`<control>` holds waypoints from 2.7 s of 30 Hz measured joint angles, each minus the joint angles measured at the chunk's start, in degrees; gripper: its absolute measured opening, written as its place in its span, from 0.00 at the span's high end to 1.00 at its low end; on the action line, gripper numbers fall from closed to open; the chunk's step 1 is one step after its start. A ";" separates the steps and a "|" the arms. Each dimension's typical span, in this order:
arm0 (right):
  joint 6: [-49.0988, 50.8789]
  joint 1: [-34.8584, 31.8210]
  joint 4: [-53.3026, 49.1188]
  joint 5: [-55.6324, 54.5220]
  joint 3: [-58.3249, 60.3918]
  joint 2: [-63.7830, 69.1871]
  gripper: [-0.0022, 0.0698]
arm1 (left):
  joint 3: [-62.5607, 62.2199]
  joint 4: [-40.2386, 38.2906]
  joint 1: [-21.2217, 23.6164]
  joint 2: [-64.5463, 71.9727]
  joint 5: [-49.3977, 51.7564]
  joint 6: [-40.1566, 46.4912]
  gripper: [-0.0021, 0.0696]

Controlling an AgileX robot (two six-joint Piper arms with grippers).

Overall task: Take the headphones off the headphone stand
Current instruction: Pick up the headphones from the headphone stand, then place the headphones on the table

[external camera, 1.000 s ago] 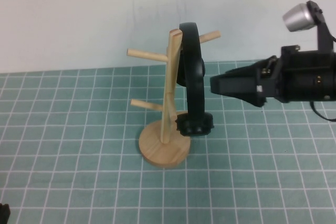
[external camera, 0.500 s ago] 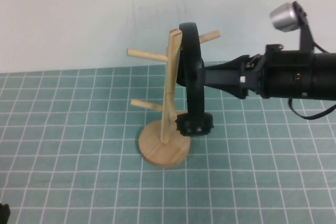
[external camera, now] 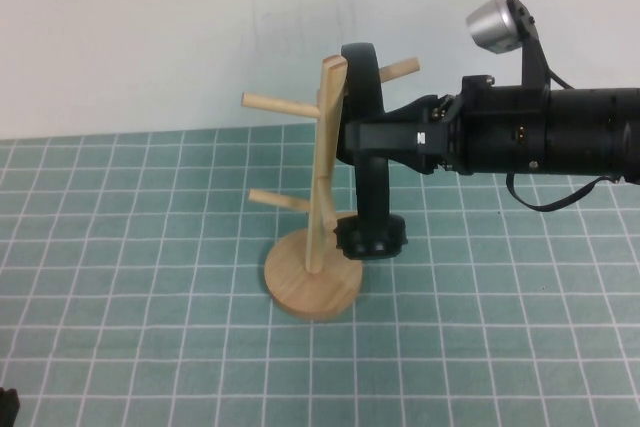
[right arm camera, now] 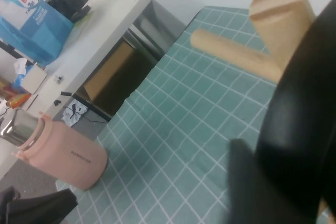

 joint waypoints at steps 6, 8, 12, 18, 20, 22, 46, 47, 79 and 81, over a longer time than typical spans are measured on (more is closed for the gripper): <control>0.00 -0.54 0.21 1.28 0.00 -0.76 0.98 | 0.00 0.00 0.00 0.00 0.00 0.00 0.98; 0.00 -1.13 0.07 1.70 -0.08 -1.85 0.98 | 0.00 0.00 0.00 0.00 0.00 0.00 0.98; 0.00 -3.77 -1.43 1.75 -0.08 -5.35 0.98 | 0.00 0.00 0.00 0.00 0.00 0.00 0.98; 7.54 -10.03 -6.87 1.64 -0.08 -11.81 0.98 | 0.00 0.00 0.00 0.00 0.00 0.00 0.98; 12.67 -12.33 -11.83 1.27 -0.08 -13.63 0.98 | 0.00 0.00 0.00 0.00 0.00 0.00 0.98; 19.44 -14.40 -19.65 0.61 -0.08 -14.60 0.98 | 0.00 0.00 0.00 0.00 0.00 0.00 0.98; 66.32 -2.51 -64.85 -14.40 0.03 2.59 0.97 | 0.00 0.00 0.00 0.00 0.00 0.00 0.98; 70.14 -1.32 -67.20 -16.83 0.03 3.82 0.97 | 0.00 0.00 0.00 0.00 0.00 0.00 0.98; 85.10 3.14 -115.71 0.98 -19.12 1.92 0.91 | 0.00 0.00 0.00 0.00 0.00 0.00 0.98; 93.47 3.14 -124.37 4.04 -21.22 -0.76 0.98 | 0.00 0.00 0.00 0.00 0.00 0.00 0.98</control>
